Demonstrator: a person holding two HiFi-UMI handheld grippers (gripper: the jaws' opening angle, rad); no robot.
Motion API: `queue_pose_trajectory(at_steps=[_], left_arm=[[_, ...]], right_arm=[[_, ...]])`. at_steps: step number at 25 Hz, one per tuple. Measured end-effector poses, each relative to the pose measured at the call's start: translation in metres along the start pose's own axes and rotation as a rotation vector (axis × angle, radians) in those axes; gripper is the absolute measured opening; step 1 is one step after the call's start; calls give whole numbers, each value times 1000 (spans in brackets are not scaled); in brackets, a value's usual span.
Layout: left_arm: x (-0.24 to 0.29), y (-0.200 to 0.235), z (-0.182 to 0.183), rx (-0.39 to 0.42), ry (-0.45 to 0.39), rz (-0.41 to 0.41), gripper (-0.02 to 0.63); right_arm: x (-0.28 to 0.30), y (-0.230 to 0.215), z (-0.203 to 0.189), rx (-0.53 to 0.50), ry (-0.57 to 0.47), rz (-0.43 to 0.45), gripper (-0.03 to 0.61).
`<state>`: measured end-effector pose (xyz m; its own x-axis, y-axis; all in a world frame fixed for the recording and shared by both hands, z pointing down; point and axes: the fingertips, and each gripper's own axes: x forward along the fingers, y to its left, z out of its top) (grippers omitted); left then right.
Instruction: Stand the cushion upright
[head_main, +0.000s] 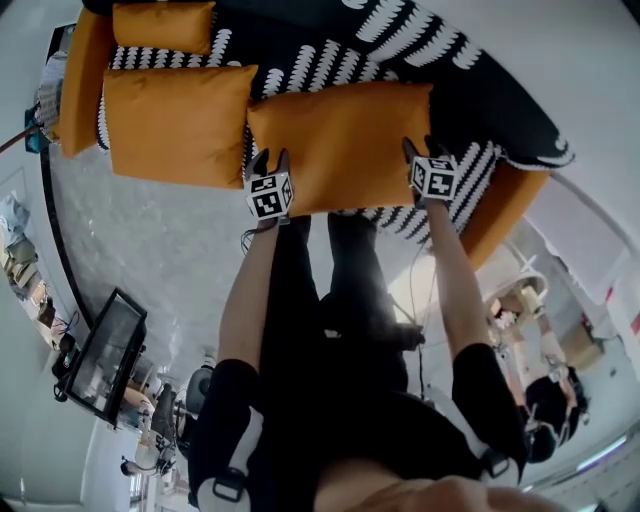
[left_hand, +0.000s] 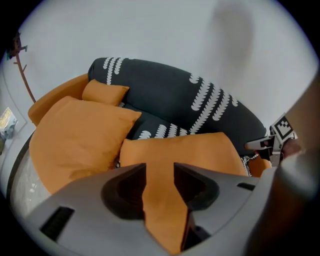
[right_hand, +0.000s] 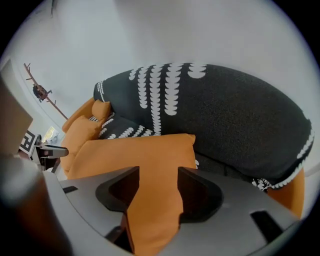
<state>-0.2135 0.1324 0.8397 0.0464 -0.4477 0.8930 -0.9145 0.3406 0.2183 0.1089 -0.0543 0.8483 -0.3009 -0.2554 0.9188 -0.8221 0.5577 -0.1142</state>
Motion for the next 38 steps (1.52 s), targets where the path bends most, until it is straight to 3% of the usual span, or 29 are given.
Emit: queue_pose_trajectory(at_steps=[12, 19, 23, 29, 38], left_arm=[[43, 7, -39, -29, 142, 57, 158], [47, 7, -43, -45, 142, 53, 151], [50, 8, -44, -50, 140, 56, 104], [57, 16, -44, -50, 163, 47, 44], [58, 14, -45, -44, 163, 36, 17]], right_arm=[[34, -15, -40, 5, 139, -30, 230], [46, -14, -50, 39, 185, -42, 230], [52, -16, -51, 37, 202, -34, 228], [64, -6, -52, 54, 251, -20, 162], [66, -6, -55, 50, 263, -25, 106]])
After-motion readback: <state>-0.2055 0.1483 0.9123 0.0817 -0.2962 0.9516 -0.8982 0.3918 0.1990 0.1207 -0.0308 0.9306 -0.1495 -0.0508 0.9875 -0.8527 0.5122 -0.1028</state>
